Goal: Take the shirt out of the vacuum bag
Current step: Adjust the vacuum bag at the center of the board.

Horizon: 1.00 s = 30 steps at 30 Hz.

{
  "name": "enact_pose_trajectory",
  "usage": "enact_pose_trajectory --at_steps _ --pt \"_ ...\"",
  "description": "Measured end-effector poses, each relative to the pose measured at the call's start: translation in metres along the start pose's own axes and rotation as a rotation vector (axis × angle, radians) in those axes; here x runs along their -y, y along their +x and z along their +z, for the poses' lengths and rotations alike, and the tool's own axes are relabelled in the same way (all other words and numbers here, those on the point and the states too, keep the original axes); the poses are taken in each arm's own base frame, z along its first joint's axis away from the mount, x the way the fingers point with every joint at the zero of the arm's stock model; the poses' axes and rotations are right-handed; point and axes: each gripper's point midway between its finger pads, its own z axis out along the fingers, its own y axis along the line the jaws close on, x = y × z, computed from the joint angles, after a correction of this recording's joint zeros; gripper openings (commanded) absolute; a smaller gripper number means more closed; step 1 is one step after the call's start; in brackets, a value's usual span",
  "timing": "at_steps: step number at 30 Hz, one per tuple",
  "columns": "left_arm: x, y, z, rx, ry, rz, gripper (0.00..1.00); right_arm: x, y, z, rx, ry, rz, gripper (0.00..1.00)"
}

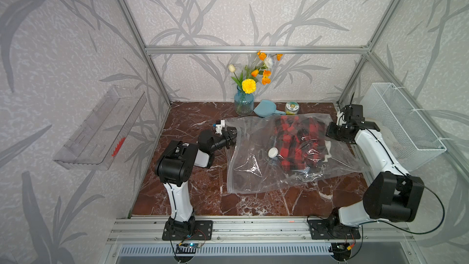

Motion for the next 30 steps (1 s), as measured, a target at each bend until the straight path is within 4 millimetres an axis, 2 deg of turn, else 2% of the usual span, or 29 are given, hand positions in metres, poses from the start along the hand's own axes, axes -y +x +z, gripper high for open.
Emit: enact_pose_trajectory --at_steps 1,5,7,8,11,13,18,22,24,27,30 --pt "0.0 -0.003 -0.002 0.007 -0.001 0.0 0.63 0.005 0.001 0.002 -0.007 0.022 0.006 0.62" --pt "0.002 0.0 0.0 -0.001 0.006 0.004 0.64 0.034 0.011 0.016 -0.065 0.143 0.027 0.75" --pt "0.003 0.004 0.003 -0.012 0.01 0.004 0.64 0.048 0.015 0.023 -0.09 0.2 0.037 0.77" --pt "0.004 0.006 0.004 -0.02 0.013 0.006 0.64 0.055 0.016 0.025 -0.096 0.223 0.044 0.82" --pt "0.008 0.015 0.011 -0.049 0.022 0.012 0.64 0.072 0.017 0.026 -0.102 0.284 0.055 0.85" --pt "0.01 0.022 0.016 -0.07 0.027 0.014 0.64 0.08 0.017 0.026 -0.101 0.314 0.054 0.93" --pt "0.011 0.032 0.021 -0.094 0.03 0.014 0.64 0.1 0.018 0.032 -0.118 0.343 0.087 0.93" --pt "0.012 0.034 0.021 -0.098 0.031 0.014 0.64 0.111 0.026 0.051 -0.174 0.3 0.13 0.94" --pt "0.012 0.033 0.021 -0.098 0.031 0.014 0.64 0.112 0.035 0.065 -0.218 0.258 0.156 0.93" --pt "0.012 0.033 0.021 -0.097 0.031 0.014 0.64 0.108 0.048 0.086 -0.277 0.187 0.187 0.83" --pt "0.012 0.034 0.022 -0.099 0.031 0.014 0.64 0.1 0.06 0.1 -0.316 0.104 0.216 0.54"
